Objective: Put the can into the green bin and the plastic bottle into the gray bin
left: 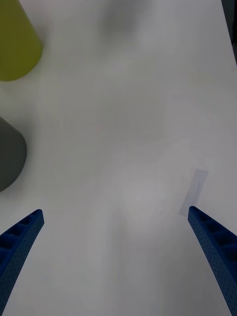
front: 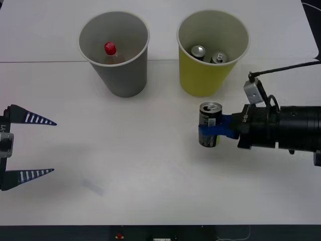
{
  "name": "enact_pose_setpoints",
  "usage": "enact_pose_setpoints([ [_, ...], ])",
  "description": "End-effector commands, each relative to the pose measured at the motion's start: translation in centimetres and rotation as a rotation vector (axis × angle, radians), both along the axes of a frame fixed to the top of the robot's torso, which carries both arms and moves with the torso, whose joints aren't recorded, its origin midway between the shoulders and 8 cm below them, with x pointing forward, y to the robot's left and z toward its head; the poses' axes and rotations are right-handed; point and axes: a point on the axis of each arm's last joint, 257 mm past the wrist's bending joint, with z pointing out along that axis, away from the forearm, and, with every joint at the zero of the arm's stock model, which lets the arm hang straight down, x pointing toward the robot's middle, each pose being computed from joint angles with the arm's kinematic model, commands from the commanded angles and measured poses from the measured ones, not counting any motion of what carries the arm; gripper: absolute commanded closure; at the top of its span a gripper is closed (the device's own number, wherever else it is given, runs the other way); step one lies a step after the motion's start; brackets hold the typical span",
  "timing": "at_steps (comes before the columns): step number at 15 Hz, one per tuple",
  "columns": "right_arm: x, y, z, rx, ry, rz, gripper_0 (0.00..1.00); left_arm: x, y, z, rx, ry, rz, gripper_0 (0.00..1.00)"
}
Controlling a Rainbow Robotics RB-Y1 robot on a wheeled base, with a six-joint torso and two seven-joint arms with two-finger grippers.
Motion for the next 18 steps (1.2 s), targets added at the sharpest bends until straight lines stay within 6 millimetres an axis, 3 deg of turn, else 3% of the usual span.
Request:
enact_pose_setpoints([
  [1,-0.3,-1.2,2.7,-0.022,0.084,-0.051,1.00,0.0,0.0,0.0,0.000,0.000,0.000,0.00],
  [5,-1.1,-5.0,6.8,-0.137,0.146,-0.117,1.00,0.0,0.0,0.0,0.000,0.000,0.000,0.00],
  [8,-0.7,-7.1,8.8,-0.198,0.126,-0.115,1.00,0.0,0.0,0.0,0.000,0.000,0.000,0.00],
  [13,2.7,-9.0,13.7,-0.242,0.135,-0.101,1.00,0.0,0.0,0.0,0.000,0.000,0.000,0.00],
  [15,4.5,-8.9,15.5,-0.231,0.129,-0.109,1.00,0.0,0.0,0.0,0.000,0.000,0.000,0.00],
  [18,7.3,-8.5,16.7,-0.282,0.098,-0.147,1.00,0.0,0.0,0.0,0.000,0.000,0.000,0.00],
])
